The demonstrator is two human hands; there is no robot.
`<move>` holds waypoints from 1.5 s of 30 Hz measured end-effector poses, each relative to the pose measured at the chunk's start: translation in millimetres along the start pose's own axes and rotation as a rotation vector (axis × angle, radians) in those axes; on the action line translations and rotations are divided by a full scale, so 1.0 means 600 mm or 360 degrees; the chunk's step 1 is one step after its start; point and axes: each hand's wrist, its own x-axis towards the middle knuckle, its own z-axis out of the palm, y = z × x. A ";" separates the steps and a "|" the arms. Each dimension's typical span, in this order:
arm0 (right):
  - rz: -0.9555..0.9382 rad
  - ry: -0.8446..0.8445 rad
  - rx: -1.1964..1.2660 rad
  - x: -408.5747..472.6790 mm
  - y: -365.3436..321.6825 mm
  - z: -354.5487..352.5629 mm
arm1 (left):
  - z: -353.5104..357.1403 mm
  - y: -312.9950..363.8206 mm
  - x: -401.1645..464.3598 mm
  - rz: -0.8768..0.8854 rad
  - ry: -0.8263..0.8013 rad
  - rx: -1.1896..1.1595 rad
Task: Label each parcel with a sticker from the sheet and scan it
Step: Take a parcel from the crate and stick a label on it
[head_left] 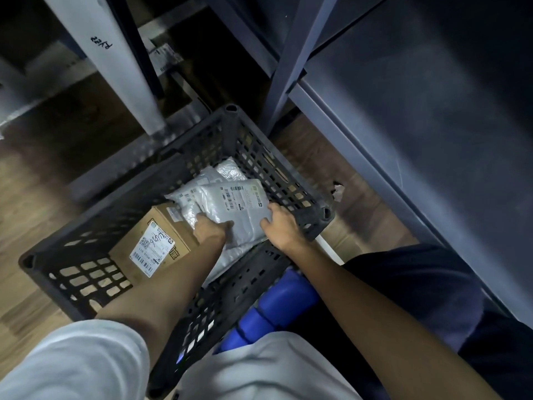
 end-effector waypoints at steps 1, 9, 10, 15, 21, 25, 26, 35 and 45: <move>0.0004 0.0007 0.0006 0.000 0.000 0.000 | 0.004 -0.003 -0.006 -0.0020 -0.0047 -0.0079; -0.0016 0.0061 0.0063 -0.005 -0.003 0.006 | 0.048 -0.027 -0.044 0.0066 -0.0107 -0.0314; -0.0014 0.0064 0.0070 -0.006 -0.003 0.007 | 0.051 -0.029 -0.048 0.0067 -0.0104 -0.0358; -0.0018 0.0047 -0.0003 -0.014 -0.003 0.001 | 0.055 -0.029 -0.052 0.0046 -0.0210 -0.0461; 0.0008 -0.0004 -0.0135 -0.029 -0.003 -0.006 | 0.035 -0.018 -0.052 0.0100 -0.0150 -0.0398; -0.0010 -0.0010 -0.0240 -0.038 -0.011 -0.018 | 0.018 -0.016 -0.071 0.0116 -0.0007 -0.0411; -0.0020 0.0004 -0.0262 -0.041 -0.014 -0.022 | 0.008 -0.018 -0.075 0.0181 0.0041 -0.0374; -0.0153 0.0086 -0.0473 -0.085 -0.031 -0.070 | -0.062 -0.039 -0.091 0.0529 0.0121 -0.0334; -0.0333 0.0264 -0.0695 -0.154 -0.080 -0.160 | -0.156 0.000 -0.156 0.0621 0.0174 -0.1046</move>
